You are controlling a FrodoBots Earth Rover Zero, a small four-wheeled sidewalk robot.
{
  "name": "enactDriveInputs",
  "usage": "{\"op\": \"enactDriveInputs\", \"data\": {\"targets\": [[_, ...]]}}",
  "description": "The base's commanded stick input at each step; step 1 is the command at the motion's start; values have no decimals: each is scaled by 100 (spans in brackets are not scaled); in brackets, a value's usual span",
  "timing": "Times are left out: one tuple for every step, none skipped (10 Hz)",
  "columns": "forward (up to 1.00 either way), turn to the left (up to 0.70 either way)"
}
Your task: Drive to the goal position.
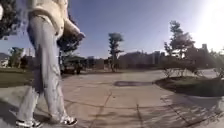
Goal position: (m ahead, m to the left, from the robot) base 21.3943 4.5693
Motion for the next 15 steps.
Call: {"op": "enactDriveInputs", "data": {"targets": [[34,0],[28,0],[11,0],[0,0],[0,0],[0,0],[0,0],[0,0],[0,0],[0,0],[0,0],[0,0],[4,0],[11,0],[13,-1]]}}
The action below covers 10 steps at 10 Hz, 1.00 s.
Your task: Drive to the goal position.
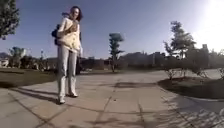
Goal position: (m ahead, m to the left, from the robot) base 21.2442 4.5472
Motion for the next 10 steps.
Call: {"op": "enactDriveInputs", "data": {"targets": [[13,-2],[13,-4],[13,-8],[13,-13],[13,-18],[13,-20],[13,-20],[13,-20],[13,-22],[13,-23]]}}
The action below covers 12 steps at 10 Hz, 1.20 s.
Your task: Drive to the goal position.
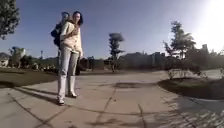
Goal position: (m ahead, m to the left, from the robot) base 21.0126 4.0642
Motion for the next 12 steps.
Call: {"op": "enactDriveInputs", "data": {"targets": [[13,-23],[13,-23],[13,-23],[13,-24],[13,-25],[13,-26],[13,-27],[13,-27],[13,-27],[13,-27],[13,-27],[14,-29]]}}
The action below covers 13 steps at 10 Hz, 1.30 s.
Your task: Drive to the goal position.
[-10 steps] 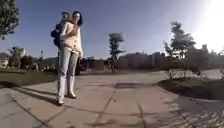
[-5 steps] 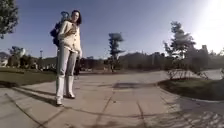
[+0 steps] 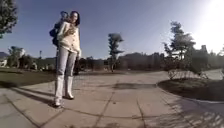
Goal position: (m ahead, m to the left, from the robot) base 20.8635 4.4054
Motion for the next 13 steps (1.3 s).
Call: {"op": "enactDriveInputs", "data": {"targets": [[16,-32],[19,-39],[20,-40],[20,-40],[20,-40],[20,-40],[20,-40],[20,-39],[20,-38],[20,-38],[20,-38],[21,-39],[21,-39]]}}
